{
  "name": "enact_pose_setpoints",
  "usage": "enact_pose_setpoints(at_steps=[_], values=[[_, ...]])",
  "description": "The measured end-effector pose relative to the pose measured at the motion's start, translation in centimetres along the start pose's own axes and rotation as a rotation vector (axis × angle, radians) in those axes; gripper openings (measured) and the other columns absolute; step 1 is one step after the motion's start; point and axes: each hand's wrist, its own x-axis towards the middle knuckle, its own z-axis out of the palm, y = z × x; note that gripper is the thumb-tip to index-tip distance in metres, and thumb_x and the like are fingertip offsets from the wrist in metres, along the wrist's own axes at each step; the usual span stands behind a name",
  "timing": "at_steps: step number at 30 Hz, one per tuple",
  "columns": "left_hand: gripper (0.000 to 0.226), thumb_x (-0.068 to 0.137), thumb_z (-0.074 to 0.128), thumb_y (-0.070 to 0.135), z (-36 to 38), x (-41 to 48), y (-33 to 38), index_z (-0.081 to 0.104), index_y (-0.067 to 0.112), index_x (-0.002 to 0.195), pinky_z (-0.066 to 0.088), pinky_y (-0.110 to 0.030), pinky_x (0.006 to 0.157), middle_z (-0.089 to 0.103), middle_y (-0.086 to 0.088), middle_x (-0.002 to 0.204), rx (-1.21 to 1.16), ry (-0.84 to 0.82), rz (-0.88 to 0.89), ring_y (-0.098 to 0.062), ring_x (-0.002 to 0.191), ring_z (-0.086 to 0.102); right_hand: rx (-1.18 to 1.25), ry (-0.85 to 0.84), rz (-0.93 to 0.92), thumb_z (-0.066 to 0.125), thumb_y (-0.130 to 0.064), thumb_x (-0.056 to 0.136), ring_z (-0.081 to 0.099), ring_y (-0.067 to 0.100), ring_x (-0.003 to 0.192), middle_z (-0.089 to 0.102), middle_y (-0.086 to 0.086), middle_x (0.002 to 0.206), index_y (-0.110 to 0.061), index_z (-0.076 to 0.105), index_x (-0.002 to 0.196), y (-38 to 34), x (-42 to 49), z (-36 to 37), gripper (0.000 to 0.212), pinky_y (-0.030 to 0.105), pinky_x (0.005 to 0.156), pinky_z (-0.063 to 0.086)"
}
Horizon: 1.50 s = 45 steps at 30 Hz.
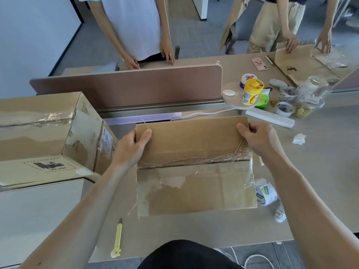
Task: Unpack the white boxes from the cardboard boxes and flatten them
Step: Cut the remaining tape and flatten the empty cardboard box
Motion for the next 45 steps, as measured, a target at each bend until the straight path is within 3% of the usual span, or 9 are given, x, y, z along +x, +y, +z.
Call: enact_pose_setpoints(at_steps=[7, 10, 13, 19, 24, 28, 33, 36, 45], values=[[0.057, 0.090, 0.041, 0.073, -0.4, 1.2, -0.8, 0.063, 0.024, 0.110, 0.049, -0.043, 0.089, 0.065, -0.001, 0.107, 0.097, -0.065, -0.079, -0.026, 0.102, 0.059, -0.169, -0.041, 0.052, 0.057, -0.055, 0.086, 0.066, 0.031, 0.075, 0.070, 0.010, 0.074, -0.008, 0.068, 0.078, -0.2, -0.1, 0.0, 0.049, 0.047, 0.074, 0.056], [0.062, 0.088, 0.037, 0.076, 0.1, 1.1, -1.3, 0.063, 0.027, 0.114, 0.050, -0.046, 0.093, 0.066, 0.002, 0.106, 0.086, -0.055, -0.094, -0.025, 0.104, 0.061, -0.003, -0.152, 0.087, 0.055, -0.058, 0.080, 0.069, 0.026, 0.085, 0.074, 0.000, 0.082, -0.027, 0.071, 0.093, 0.1, -0.6, 1.0, 0.038, 0.051, 0.083, 0.056], [0.058, 0.090, 0.039, 0.073, 0.7, 0.9, -1.8, 0.066, 0.026, 0.111, 0.049, -0.045, 0.092, 0.069, 0.003, 0.103, 0.040, -0.031, -0.113, -0.025, 0.103, 0.062, 0.279, -0.268, 0.094, 0.059, -0.038, 0.092, 0.070, 0.024, 0.100, 0.074, -0.002, 0.102, -0.040, 0.066, 0.112, 0.8, -1.4, 2.0, 0.021, 0.051, 0.094, 0.053], [0.036, 0.099, 0.049, 0.050, 2.0, -0.6, -2.1, 0.062, 0.027, 0.124, 0.049, -0.024, 0.077, 0.067, 0.013, 0.103, -0.321, -0.097, -0.227, -0.009, 0.097, 0.064, 0.467, -0.347, 0.184, 0.060, -0.029, 0.096, 0.070, 0.014, 0.099, 0.073, -0.010, 0.111, -0.060, 0.060, 0.113, 2.0, -3.2, 1.9, 0.035, 0.037, 0.086, 0.056], [0.043, 0.095, 0.057, 0.050, 1.4, -0.8, -2.8, 0.056, 0.034, 0.134, 0.051, -0.042, 0.098, 0.070, 0.007, 0.116, -0.444, -0.250, -0.287, -0.020, 0.109, 0.065, 0.326, -0.336, 0.311, 0.053, -0.058, 0.093, 0.069, 0.019, 0.101, 0.070, -0.007, 0.115, -0.058, 0.057, 0.118, 3.0, -3.3, 2.0, 0.026, 0.045, 0.091, 0.056], [0.039, 0.094, 0.056, 0.054, 1.7, -0.6, -2.5, 0.059, 0.035, 0.127, 0.048, -0.032, 0.096, 0.067, 0.017, 0.109, -0.309, -0.225, -0.257, -0.012, 0.107, 0.064, 0.123, -0.278, 0.316, 0.047, -0.062, 0.093, 0.066, 0.021, 0.099, 0.070, -0.007, 0.101, -0.044, 0.066, 0.091, 2.6, -2.2, 2.5, 0.027, 0.048, 0.095, 0.051], [0.030, 0.093, 0.054, 0.060, 0.9, 0.2, -2.8, 0.064, 0.036, 0.107, 0.048, -0.029, 0.089, 0.069, 0.014, 0.106, -0.207, -0.230, -0.251, -0.011, 0.101, 0.065, -0.036, -0.247, 0.284, 0.042, -0.067, 0.088, 0.066, 0.025, 0.094, 0.071, 0.001, 0.095, -0.026, 0.069, 0.088, 2.1, -2.0, 2.6, 0.049, 0.048, 0.093, 0.051], [0.035, 0.094, 0.051, 0.059, 1.6, -0.2, -2.6, 0.056, 0.038, 0.122, 0.045, -0.030, 0.091, 0.064, 0.018, 0.109, -0.204, -0.191, -0.215, -0.009, 0.102, 0.060, -0.040, -0.222, 0.259, 0.036, -0.077, 0.077, 0.063, 0.025, 0.101, 0.069, 0.002, 0.106, -0.029, 0.065, 0.097, 2.2, -2.2, 3.0, 0.060, 0.048, 0.095, 0.049], [0.037, 0.099, 0.055, 0.042, 2.7, -1.5, -4.3, 0.049, 0.038, 0.136, 0.044, -0.018, 0.089, 0.065, 0.024, 0.115, -0.293, -0.067, -0.058, 0.015, 0.101, 0.058, -0.065, -0.080, 0.122, 0.035, -0.068, 0.089, 0.064, 0.025, 0.093, 0.069, -0.009, 0.090, -0.039, 0.059, 0.097, 3.5, -4.8, 3.8, 0.039, 0.047, 0.087, 0.050]])
